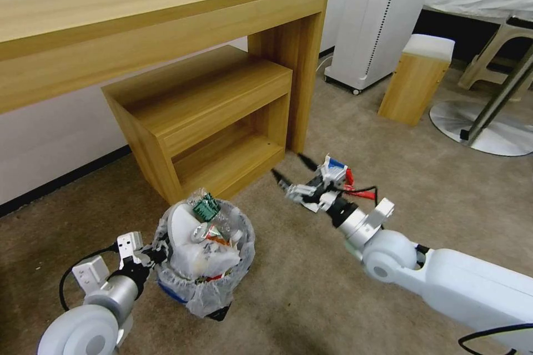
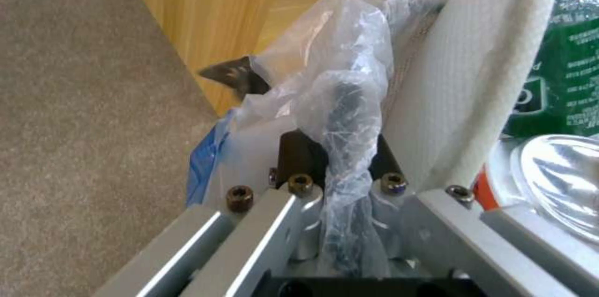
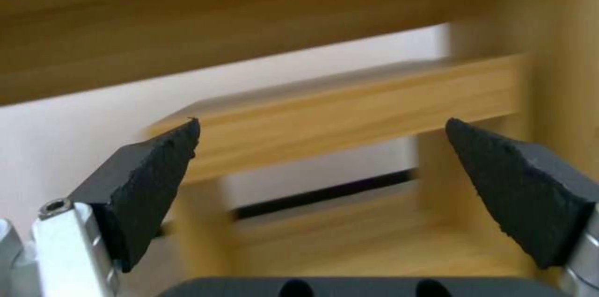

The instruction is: Pick up the trash bin and place the garbage on the floor into it.

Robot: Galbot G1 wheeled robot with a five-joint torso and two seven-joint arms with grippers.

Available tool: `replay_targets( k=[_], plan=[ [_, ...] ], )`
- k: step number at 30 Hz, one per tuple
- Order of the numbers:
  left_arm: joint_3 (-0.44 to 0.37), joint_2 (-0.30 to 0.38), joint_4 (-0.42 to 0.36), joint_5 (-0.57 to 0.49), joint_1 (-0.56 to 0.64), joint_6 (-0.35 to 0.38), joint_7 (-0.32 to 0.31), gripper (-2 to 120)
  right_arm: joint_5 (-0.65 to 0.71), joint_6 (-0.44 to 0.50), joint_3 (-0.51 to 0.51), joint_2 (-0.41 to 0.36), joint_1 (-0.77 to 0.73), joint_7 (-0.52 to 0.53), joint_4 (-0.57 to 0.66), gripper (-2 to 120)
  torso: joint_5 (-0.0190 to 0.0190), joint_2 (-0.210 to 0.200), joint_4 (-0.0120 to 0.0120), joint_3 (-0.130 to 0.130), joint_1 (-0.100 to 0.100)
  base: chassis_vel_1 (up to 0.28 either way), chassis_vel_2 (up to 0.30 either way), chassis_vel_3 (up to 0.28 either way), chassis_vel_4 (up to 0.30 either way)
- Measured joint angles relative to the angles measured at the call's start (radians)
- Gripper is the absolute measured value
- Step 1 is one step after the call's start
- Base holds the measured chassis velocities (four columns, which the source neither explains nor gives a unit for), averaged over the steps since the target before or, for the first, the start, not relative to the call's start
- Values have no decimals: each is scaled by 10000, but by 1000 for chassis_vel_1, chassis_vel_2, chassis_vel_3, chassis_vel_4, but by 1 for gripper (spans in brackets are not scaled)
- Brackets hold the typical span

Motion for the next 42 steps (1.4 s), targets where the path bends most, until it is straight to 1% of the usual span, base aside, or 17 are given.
replay_targets(
  k=[1, 2, 3, 4, 5, 7, 8, 12, 13, 15, 23, 26, 28, 31, 32, 36, 42],
  plan=[
    [0, 0, 0, 0, 0, 0, 0, 3, 0, 0, 0, 0, 0, 0, 0, 100, 0, 0, 0, 0, 0, 0, 0, 0, 0],
    [0, -20, 0, 42, 6, -10, 20, 3, -38, -100, 473, -13, -204, 311, -96, 100, -3, 1, -2, 0, 0, 0, 0, 0, 0],
    [0, -23, 0, 55, 7, -11, 24, 3, -62, -140, 607, -17, -265, 394, -125, 100, -5, 0, -4, 0, 0, 0, 0, 0, 0],
    [5, -28, 3, 94, 19, -14, 38, 3, -176, -224, 1101, -17, -513, 735, -264, 100, -3, 0, -6, 0, 0, 0, 0, 0, 0],
    [5, -28, 3, 94, 19, -14, 38, 3, -176, -224, 1101, -17, -513, 735, -264, 100, -3, 0, -6, 0, 0, 0, 0, 0, 0],
    [4, -26, 5, 124, 42, -17, 53, 3, -659, -346, 2007, 96, -1113, 1406, -624, 100, -3, 0, -6, 0, 0, -21, -17, -28, -19],
    [2, -23, 5, 124, 44, -17, 54, 3, -780, -361, 2243, 144, -1299, 1500, -701, 100, 0, 0, -6, 0, 0, 0, 0, 0, 0],
    [-4, -22, 3, 152, 67, -25, 62, 3, -1043, -484, 2822, 303, -1823, 1850, -787, 100, -3, 0, -7, 0, 0, -26, -27, -33, -30],
    [-4, -22, 3, 152, 67, -25, 62, 3, -1043, -484, 2822, 303, -1823, 1850, -787, 100, -3, 0, -7, 0, 0, -62, -54, -65, -60],
    [-4, -42, 2, 175, 74, -44, 69, 3, -1255, -596, 3115, 407, -2143, 2175, -852, 100, -4, 0, -7, 0, 0, -63, -74, -83, -79],
    [32, -112, 6, 252, 64, -80, 120, 3, -2185, -1021, 3617, 614, -2889, 2999, -1201, 100, -2, 0, -14, 0, 1, -69, -65, -69, -73],
    [32, -140, 8, 262, 63, -82, 126, 3, -2310, -959, 3729, 674, -3010, 3096, -1296, 100, -3, 0, -7, 0, 1, 0, 0, 0, 0],
    [24, -154, 8, 277, 81, -82, 128, 3, -2472, -709, 3801, 749, -3057, 3152, -1435, 100, -3, 0, -2, 0, 1, 0, 0, 0, 0],
    [-2, -158, 4, 278, 91, -82, 129, 3, -2600, -557, 3869, 816, -3063, 3163, -1533, 100, -5, 1, -2, 0, 1, 0, 0, 0, 0],
    [-26, -157, -2, 277, 90, -83, 129, 3, -2729, -338, 3905, 875, -3068, 3074, -1632, 100, -4, 0, -3, 0, 2, 0, 0, 0, 0],
    [-82, -157, -26, 264, 107, -83, 119, 3, -3114, -137, 3934, 973, -3164, 2805, -1769, 100, -4, 0, -7, 0, 1, 0, 0, 0, 0],
    [-151, -202, -52, 262, 198, -83, 103, 3, -3463, 154, 3877, 1161, -3203, 2596, -2020, 100, -2, 0, -5, 0, 2, 0, 0, 0, 0]
  ],
)
